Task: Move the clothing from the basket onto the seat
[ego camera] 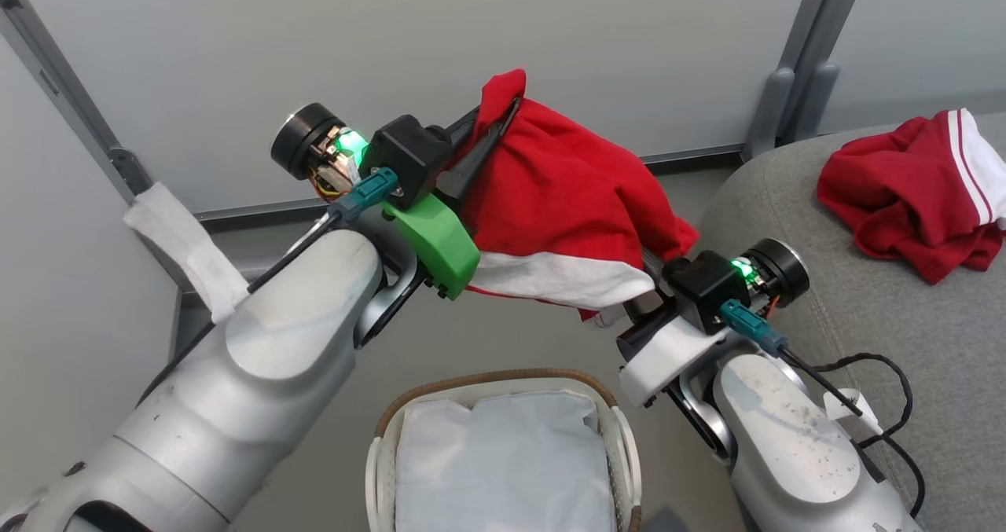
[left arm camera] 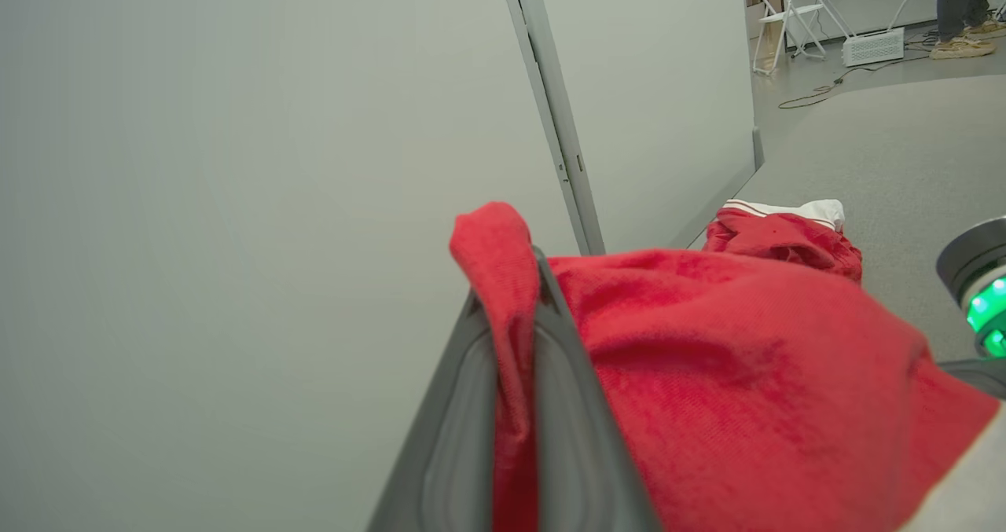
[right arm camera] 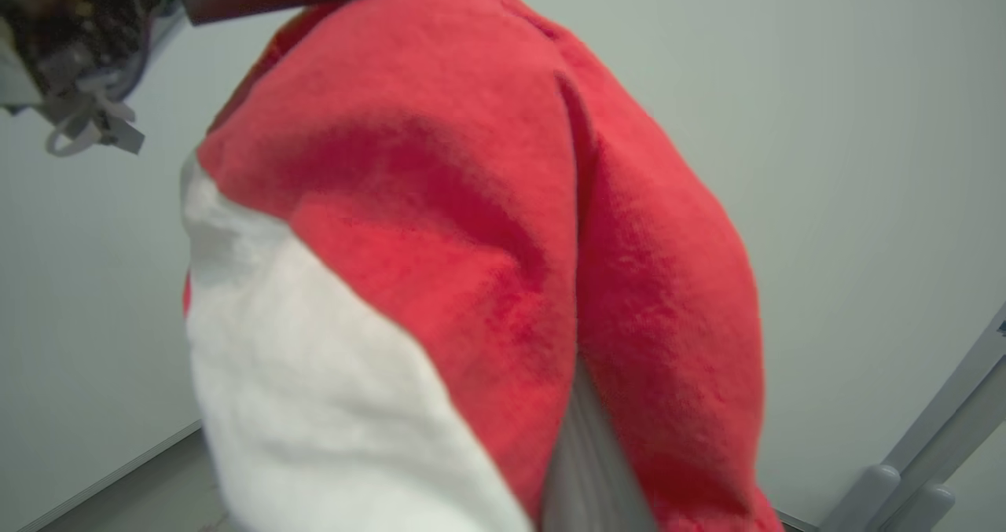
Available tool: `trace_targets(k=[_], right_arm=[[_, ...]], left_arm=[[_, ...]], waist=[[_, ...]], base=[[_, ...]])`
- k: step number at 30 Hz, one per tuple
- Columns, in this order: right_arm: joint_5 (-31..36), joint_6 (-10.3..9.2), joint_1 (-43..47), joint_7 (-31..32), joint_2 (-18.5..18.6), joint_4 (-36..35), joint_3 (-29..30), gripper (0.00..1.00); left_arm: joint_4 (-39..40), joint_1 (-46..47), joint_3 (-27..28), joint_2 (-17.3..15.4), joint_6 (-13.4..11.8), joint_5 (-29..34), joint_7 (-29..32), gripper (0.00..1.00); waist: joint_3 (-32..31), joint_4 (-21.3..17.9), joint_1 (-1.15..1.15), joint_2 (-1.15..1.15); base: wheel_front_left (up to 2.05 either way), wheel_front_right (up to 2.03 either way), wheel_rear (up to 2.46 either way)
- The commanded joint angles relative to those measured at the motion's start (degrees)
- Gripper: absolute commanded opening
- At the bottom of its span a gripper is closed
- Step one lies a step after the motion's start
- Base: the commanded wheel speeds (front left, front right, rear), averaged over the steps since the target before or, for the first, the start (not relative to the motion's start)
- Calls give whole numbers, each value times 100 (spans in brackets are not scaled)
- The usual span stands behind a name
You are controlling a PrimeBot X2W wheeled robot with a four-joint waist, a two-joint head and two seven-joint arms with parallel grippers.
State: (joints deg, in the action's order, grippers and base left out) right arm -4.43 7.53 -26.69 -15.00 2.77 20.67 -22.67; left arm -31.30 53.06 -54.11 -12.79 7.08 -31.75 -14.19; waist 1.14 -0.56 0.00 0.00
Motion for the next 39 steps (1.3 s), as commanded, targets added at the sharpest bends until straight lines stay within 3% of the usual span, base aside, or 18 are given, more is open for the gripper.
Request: trace_targets(k=[1,3,5,7,8,26,39], right_arm=[[-15,-8,87,-28,22,-48,39,0],[-9,-8,126,-28,22,-95,100,0],[9,-8,172,-28,22,-137,179,0],[11,-8,191,-28,22,-194,278,0],[21,-8,205,-28,21,-230,329,0],[258,-8,675,-28,20,-696,1301,0],[308,-8,742,-28,22,-740,1560,0]], left_arm=[[-9,-132,34,-25,-7,-48,-34,0],[-28,-247,82,-27,-19,-115,-57,4],[-48,-384,143,-25,-39,-177,-67,14],[-41,-549,213,-6,-53,-217,-91,56],[-40,-661,261,1,-64,-226,-103,100],[393,-3083,1504,260,-11,484,-104,100],[602,-3821,2221,662,41,1007,-103,100]], waist=[[-2,-8,0,0],[-2,-16,0,0],[-1,-21,0,0],[0,-23,0,0],[1,-24,0,0],[77,-73,0,0],[171,-263,0,0]], base=[[0,0,0],[0,0,0],[0,0,0],[0,0,0],[0,0,0],[0,0,0],[0,0,0]])
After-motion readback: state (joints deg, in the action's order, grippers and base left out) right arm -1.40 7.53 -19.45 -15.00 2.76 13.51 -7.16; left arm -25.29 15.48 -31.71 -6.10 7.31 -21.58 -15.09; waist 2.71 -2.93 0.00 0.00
